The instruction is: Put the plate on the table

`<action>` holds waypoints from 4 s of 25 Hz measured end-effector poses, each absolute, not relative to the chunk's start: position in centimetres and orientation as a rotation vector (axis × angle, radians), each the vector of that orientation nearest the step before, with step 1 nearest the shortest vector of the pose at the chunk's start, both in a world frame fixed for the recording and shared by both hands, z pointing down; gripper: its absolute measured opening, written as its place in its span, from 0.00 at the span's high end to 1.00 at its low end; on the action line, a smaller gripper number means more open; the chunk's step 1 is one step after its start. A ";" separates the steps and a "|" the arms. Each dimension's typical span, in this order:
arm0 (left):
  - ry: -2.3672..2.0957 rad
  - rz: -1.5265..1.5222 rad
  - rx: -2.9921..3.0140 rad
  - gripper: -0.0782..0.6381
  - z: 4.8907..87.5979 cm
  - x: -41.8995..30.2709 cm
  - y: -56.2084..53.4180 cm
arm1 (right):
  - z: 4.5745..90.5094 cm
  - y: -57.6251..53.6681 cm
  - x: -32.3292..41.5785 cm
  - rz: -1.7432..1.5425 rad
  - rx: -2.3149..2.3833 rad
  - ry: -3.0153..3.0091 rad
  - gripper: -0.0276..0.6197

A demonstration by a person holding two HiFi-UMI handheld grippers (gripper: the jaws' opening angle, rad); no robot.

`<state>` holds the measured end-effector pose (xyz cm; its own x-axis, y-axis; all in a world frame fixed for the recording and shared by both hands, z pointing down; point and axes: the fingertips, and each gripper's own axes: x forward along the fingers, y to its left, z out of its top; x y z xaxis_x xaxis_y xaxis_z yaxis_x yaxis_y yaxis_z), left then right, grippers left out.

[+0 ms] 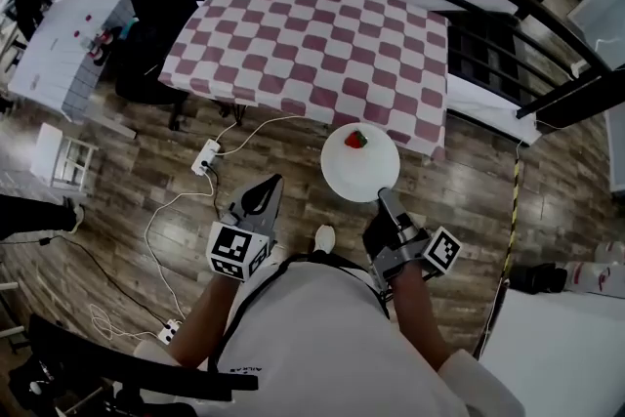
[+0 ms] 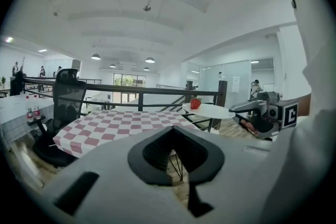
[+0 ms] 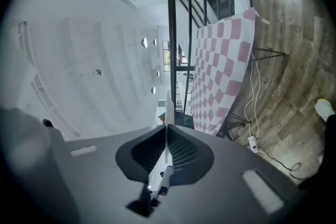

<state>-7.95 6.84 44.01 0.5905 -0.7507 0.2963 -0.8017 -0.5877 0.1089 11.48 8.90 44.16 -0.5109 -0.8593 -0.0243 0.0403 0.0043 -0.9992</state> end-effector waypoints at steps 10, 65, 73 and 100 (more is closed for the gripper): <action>-1.287 0.325 2.588 0.88 44.6 -2.8 4.0 | 46.3 6.5 16.4 -1.634 -0.879 1.570 0.93; -1.021 0.400 2.611 0.88 49.4 -3.0 -19.2 | 49.4 -13.8 13.9 -1.460 -0.805 1.644 0.93; -0.930 0.423 2.641 0.88 50.4 -3.5 -24.9 | 51.4 -18.3 13.1 -1.433 -0.856 1.625 0.93; -1.005 0.476 2.581 0.88 52.9 -5.3 -28.9 | 56.5 -22.8 10.7 -1.581 -0.827 1.740 0.92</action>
